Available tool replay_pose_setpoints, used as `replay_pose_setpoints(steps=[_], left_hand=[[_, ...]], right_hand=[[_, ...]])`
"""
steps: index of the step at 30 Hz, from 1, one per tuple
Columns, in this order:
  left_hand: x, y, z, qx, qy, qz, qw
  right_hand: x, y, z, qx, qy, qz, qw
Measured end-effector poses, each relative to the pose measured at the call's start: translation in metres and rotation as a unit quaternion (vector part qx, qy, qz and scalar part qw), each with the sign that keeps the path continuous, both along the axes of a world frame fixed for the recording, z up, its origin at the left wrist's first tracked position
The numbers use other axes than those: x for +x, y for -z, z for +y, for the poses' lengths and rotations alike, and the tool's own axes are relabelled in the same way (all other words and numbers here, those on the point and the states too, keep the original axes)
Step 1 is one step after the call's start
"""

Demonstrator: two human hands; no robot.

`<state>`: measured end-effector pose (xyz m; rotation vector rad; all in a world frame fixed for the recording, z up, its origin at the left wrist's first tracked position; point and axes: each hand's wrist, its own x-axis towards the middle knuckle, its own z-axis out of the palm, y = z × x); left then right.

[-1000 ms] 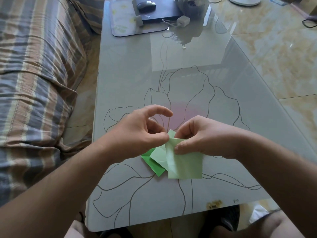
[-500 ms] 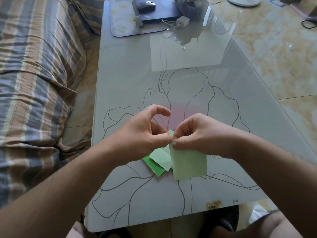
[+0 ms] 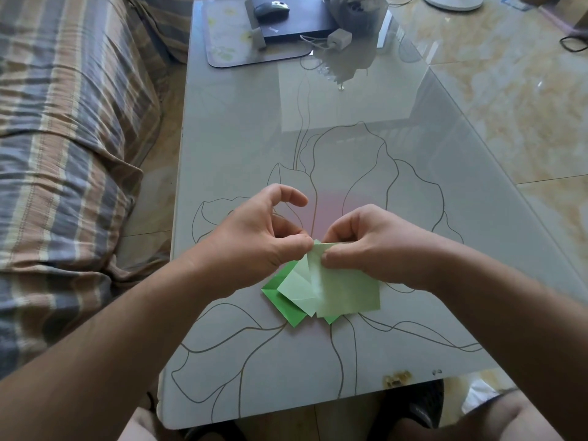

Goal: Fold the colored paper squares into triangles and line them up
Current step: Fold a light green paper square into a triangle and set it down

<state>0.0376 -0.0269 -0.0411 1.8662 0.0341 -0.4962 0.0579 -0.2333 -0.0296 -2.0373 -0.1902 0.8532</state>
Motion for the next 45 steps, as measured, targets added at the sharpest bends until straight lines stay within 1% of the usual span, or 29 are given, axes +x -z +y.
replay_pose_setpoints(steps=[3, 9, 13, 16, 19, 22, 25, 28, 30, 34, 41, 45], left_hand=[[0.001, -0.002, 0.001, 0.003, -0.001, 0.004, 1.0], [0.0, 0.002, 0.002, 0.004, 0.001, 0.007, 1.0], [0.001, 0.006, -0.001, -0.017, -0.014, 0.004, 1.0], [-0.001, 0.008, -0.004, -0.061, -0.038, 0.016, 0.997], [-0.002, 0.011, -0.006, -0.069, -0.029, 0.019, 0.997], [-0.003, 0.012, -0.008, -0.082, -0.058, 0.01, 0.995], [-0.003, 0.011, -0.011, -0.065, -0.071, -0.002, 0.995], [-0.004, 0.011, -0.01, -0.041, -0.079, -0.009, 0.996], [-0.003, 0.011, -0.009, -0.038, -0.082, -0.008, 0.996], [-0.004, 0.008, -0.009, -0.029, -0.068, -0.01, 0.997], [-0.005, 0.007, -0.008, -0.023, -0.029, -0.005, 0.999], [-0.004, 0.009, -0.008, -0.035, -0.039, -0.002, 0.999]], right_hand=[[0.001, -0.002, -0.001, 0.009, -0.002, 0.003, 1.0], [0.003, 0.001, -0.003, -0.021, -0.02, -0.005, 1.0], [0.004, 0.002, -0.003, -0.025, -0.022, -0.009, 0.999], [0.006, 0.005, -0.005, 0.003, 0.002, -0.001, 1.0], [0.008, 0.008, -0.007, 0.034, 0.012, 0.005, 0.999], [0.01, 0.011, -0.009, 0.063, 0.008, 0.01, 0.998], [0.011, 0.013, -0.012, 0.068, -0.006, 0.015, 0.998], [0.012, 0.01, -0.015, 0.09, -0.02, 0.052, 0.994], [0.014, 0.009, -0.016, 0.111, 0.005, 0.061, 0.992], [0.015, 0.01, -0.011, 0.155, 0.091, 0.015, 0.984], [0.01, 0.011, -0.004, 0.142, 0.089, -0.001, 0.986], [0.009, 0.01, -0.004, 0.144, 0.094, -0.002, 0.985]])
